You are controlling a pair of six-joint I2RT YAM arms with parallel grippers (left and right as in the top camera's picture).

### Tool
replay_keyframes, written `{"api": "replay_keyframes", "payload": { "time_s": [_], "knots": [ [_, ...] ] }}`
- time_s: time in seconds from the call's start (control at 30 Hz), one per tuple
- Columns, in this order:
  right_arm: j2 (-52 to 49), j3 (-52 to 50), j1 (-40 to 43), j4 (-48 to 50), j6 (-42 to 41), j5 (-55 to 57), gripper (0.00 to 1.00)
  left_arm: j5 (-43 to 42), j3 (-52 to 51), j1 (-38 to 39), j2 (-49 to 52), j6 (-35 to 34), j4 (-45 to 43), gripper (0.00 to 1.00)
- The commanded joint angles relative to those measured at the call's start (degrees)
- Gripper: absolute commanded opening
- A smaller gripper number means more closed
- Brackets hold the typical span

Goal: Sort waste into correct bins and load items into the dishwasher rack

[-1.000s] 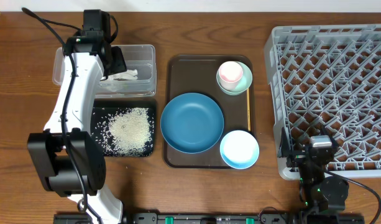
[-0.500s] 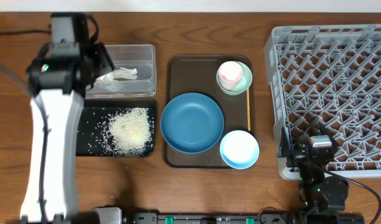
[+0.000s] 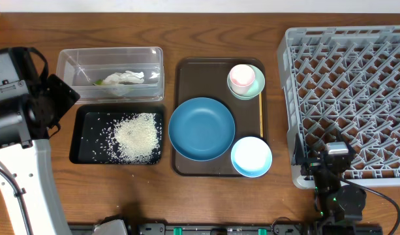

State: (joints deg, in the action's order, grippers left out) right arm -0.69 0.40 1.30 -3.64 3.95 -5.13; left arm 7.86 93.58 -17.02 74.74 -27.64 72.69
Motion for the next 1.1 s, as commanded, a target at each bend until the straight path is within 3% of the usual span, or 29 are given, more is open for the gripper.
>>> {"api": "replay_keyframes", "payload": {
  "time_s": [0.0,0.07,0.37,0.43,0.53,0.67,0.73,0.87,0.97,1.07],
  "knots": [
    [0.26,-0.09,-0.20,-0.26,-0.68,0.37,0.99,0.26,0.31,-0.59,-0.17,-0.74,1.07,0.86],
    [0.26,-0.09,-0.20,-0.26,-0.68,0.37,0.99,0.26,0.31,-0.59,-0.17,-0.74,1.03,0.91],
    [0.26,-0.09,-0.20,-0.17,-0.72,-0.02,0.99,0.26,0.31,-0.59,-0.15,-0.74,1.03,0.91],
    [0.26,-0.09,-0.20,0.50,-3.89,-4.85,0.99,0.28,0.31,-0.59,-0.15,-0.74,1.03,0.92],
    [0.26,-0.09,-0.20,3.04,-19.15,-24.41,0.99,0.26,0.31,-0.59,-0.15,-0.74,1.03,0.92],
    [0.26,-0.09,-0.20,6.45,-45.83,-47.47,0.99,0.26,0.31,-0.59,-0.15,-0.74,1.03,0.92],
    [0.26,-0.09,-0.20,6.40,-57.66,-48.46,0.99,0.28,0.31,-0.59,-0.15,-0.74,1.03,0.92],
    [0.26,-0.09,-0.20,11.41,-71.30,-46.18,0.99,0.26,0.31,-0.59,-0.15,-0.74,1.03,0.92],
    [0.26,0.15,-0.20,26.86,-75.38,-45.53,0.99,0.28,0.31,-0.59,-0.15,-0.74,1.03,0.92],
    [0.09,2.62,-0.20,30.23,-77.68,-42.05,0.99,0.26,0.31,-0.59,-0.15,-0.74,1.03,0.92]
  ]
}}
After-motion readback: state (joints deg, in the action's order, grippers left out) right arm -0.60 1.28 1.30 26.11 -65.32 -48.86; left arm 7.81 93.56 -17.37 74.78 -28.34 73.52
